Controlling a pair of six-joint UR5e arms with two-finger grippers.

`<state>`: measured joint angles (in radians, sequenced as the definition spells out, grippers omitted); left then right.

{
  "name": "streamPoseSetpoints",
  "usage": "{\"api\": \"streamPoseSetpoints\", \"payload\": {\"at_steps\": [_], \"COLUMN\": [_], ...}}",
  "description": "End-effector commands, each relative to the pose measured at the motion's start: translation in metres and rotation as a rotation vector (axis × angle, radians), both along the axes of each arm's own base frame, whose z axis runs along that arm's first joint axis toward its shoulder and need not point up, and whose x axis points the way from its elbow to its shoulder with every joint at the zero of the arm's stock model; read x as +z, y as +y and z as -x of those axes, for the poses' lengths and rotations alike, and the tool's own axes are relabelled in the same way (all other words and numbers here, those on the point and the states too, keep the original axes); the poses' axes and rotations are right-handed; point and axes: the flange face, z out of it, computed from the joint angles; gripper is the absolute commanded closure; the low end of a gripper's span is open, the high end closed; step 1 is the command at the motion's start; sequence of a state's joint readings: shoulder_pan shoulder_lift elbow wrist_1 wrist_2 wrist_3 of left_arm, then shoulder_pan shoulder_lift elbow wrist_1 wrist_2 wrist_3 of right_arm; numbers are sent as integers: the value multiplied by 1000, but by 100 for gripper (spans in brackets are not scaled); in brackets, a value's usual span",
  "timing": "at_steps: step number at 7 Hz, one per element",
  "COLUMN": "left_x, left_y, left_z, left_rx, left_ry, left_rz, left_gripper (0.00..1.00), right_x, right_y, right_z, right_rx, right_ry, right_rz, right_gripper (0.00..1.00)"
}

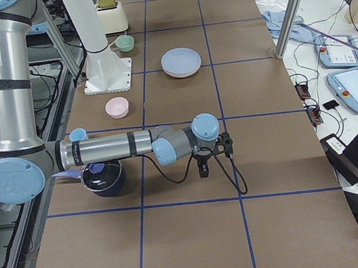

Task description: Stack three plates with pink and blue

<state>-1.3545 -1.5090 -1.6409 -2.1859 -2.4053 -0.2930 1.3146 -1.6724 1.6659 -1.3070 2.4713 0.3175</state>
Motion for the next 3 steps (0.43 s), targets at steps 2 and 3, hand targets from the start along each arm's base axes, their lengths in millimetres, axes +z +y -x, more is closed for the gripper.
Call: {"api": "streamPoseSetpoints", "payload": {"at_steps": [2, 3], "left_x": [-6, -14], "left_y": [-1, -4], "left_z": [0, -3], "left_rx": [8, 7], "left_ry": [-1, 4], "left_rz": [-22, -29], "left_gripper": [1, 1], "right_x": [-8, -6], "right_y": [0, -1], "right_z": [-1, -1], "right_rx": [2, 3], "right_ry": [-6, 1], "right_rz": [-15, -15], "right_gripper": [0, 0]}}
